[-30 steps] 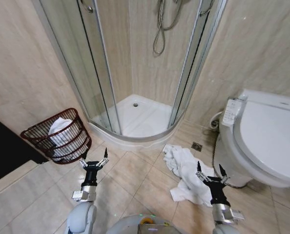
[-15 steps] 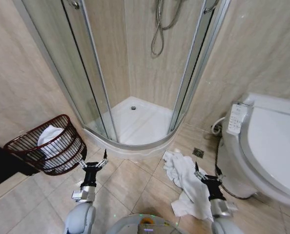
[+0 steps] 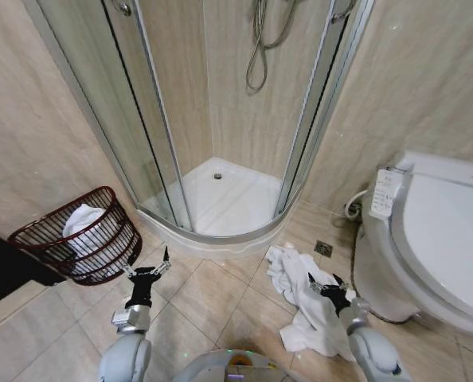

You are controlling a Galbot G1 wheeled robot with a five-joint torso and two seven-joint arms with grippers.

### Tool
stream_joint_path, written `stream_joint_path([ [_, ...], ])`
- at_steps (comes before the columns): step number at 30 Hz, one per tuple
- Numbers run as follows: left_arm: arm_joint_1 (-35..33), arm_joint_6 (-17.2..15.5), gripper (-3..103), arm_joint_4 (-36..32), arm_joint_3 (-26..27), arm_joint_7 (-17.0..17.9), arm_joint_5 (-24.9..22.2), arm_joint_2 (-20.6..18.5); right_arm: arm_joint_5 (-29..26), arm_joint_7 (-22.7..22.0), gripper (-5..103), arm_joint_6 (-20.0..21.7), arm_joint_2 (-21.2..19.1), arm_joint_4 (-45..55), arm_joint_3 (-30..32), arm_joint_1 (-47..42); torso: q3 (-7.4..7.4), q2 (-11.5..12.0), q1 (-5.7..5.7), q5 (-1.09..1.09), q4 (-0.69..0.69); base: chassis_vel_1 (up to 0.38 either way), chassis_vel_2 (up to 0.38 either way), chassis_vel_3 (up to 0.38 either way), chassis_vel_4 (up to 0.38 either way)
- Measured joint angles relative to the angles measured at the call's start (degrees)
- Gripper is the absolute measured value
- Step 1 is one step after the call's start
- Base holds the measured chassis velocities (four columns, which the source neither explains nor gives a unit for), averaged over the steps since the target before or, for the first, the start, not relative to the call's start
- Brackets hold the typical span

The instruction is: Discard the used towel into the hamper.

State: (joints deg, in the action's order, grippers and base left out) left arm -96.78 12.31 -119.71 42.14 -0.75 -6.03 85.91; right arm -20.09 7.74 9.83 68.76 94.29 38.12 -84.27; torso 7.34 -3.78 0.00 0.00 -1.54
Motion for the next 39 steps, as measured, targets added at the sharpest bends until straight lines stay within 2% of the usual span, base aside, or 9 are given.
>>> stream_joint_path([
  [9, -1.1, -6.7, 100, -2.8, 0.4, -2.9, -0.5, -3.5, 2.1, 6.2, 100, 0.9, 0.9, -7.5, 0.7, 4.3, 0.00, 0.0, 0.00, 0.00, 0.00, 0.000, 0.000, 0.000, 0.000],
  [17, -0.5, -6.5, 100, -2.7, 0.6, -4.5, -0.7, -4.3, 3.8, 9.6, 103, 0.9, 1.8, -11.2, 1.1, 6.9, 0.00, 0.0, 0.00, 0.00, 0.01, 0.000, 0.000, 0.000, 0.000],
  [20, -0.2, -6.1, 100, -2.7, 0.2, -4.5, -0.7, -3.8, 4.5, 9.8, 90, 0.9, 2.1, -12.4, 1.0, 7.9, 0.00, 0.0, 0.00, 0.00, 0.01, 0.000, 0.000, 0.000, 0.000],
  [23, -0.1, -5.8, 100, -2.7, 0.0, -4.5, -0.5, -3.5, 5.1, 9.9, 84, 0.9, 2.2, -13.2, 0.9, 8.6, 0.00, 0.0, 0.00, -0.01, 0.01, 0.000, 0.000, 0.000, 0.000],
  [24, -0.2, -5.8, 100, -2.8, 0.0, -4.5, -0.5, -3.4, 5.4, 9.9, 74, 0.8, 2.2, -13.6, 1.0, 8.8, 0.00, 0.0, 0.00, -0.01, 0.01, 0.000, 0.000, 0.000, 0.000],
  [31, 0.1, -5.5, 100, -3.4, -0.3, -4.5, -0.5, -3.0, 5.5, 9.9, 52, 0.6, 2.8, -13.9, 1.1, 9.2, 0.00, 0.0, 0.00, 0.00, 0.01, 0.000, 0.000, 0.000, 0.000],
  [35, 0.5, -4.5, 100, -2.8, -0.5, -5.0, -0.5, -3.0, 5.6, 9.4, 30, -0.3, 3.4, -13.8, 1.2, 8.9, 0.00, 0.0, 0.00, -0.01, 0.01, 0.000, 0.000, 0.000, 0.000],
  [37, 0.6, -4.3, 100, -2.7, -0.5, -5.1, -0.5, -2.9, 5.7, 9.3, 30, -0.5, 3.6, -13.8, 1.2, 8.8, 0.00, 0.0, 0.00, 0.00, 0.01, 0.000, 0.000, 0.000, 0.000],
  [39, 0.6, -4.2, 100, -2.7, -0.6, -5.1, -0.4, -2.9, 5.9, 9.0, 20, -0.9, 3.7, -13.8, 1.2, 8.7, 0.00, 0.0, 0.00, 0.00, 0.01, 0.000, 0.000, 0.000, 0.000],
])
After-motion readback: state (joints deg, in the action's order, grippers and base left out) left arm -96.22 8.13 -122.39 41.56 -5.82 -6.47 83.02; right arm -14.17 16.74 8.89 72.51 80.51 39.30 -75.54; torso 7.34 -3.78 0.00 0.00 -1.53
